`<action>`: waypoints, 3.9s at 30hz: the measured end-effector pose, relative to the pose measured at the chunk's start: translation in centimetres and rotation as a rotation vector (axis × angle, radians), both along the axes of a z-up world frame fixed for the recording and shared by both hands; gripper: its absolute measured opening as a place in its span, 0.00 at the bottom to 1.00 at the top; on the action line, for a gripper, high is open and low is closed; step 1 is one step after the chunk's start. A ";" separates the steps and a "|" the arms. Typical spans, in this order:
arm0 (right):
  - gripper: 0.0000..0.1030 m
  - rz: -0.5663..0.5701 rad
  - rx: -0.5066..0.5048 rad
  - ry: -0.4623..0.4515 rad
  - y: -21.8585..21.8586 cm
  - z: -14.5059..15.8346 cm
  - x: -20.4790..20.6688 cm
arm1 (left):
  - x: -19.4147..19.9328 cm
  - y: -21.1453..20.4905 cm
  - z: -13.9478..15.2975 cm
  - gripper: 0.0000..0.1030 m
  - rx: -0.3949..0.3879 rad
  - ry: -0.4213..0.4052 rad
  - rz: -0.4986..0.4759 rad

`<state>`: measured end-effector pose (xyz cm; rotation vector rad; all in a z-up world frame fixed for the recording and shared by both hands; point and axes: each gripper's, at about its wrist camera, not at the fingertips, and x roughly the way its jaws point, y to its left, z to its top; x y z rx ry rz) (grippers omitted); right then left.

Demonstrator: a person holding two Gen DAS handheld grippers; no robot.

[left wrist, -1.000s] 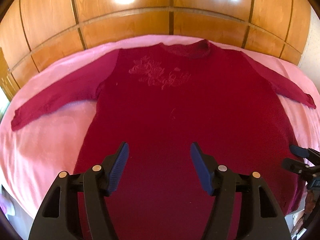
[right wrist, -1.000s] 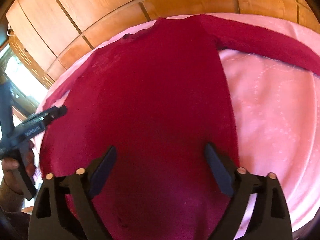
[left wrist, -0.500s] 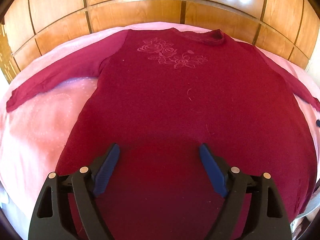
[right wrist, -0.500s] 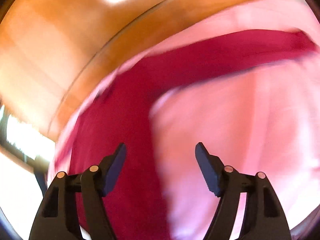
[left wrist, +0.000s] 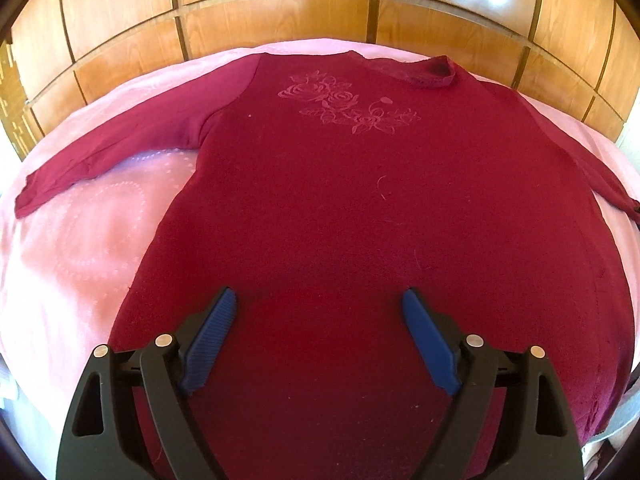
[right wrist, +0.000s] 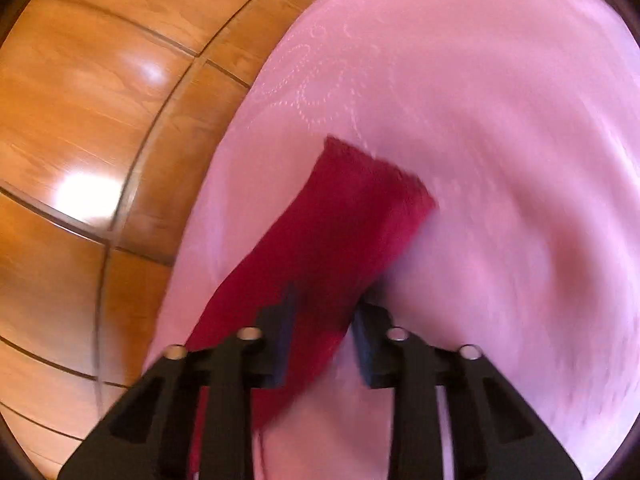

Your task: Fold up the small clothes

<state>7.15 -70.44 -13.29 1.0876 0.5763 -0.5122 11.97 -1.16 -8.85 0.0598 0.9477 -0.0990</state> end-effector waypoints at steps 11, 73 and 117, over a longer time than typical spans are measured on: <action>0.06 0.465 -0.237 -0.227 13.9 11.4 7.6 | 0.2 0.3 0.1 0.95 -0.022 0.025 -0.023; 0.66 0.788 -0.441 -0.010 33.1 2.6 17.1 | 19.5 3.4 0.8 0.07 -0.205 0.082 0.031; 0.92 0.853 -0.689 0.126 36.6 1.6 17.9 | 8.2 42.9 2.5 0.07 -0.588 -0.088 0.952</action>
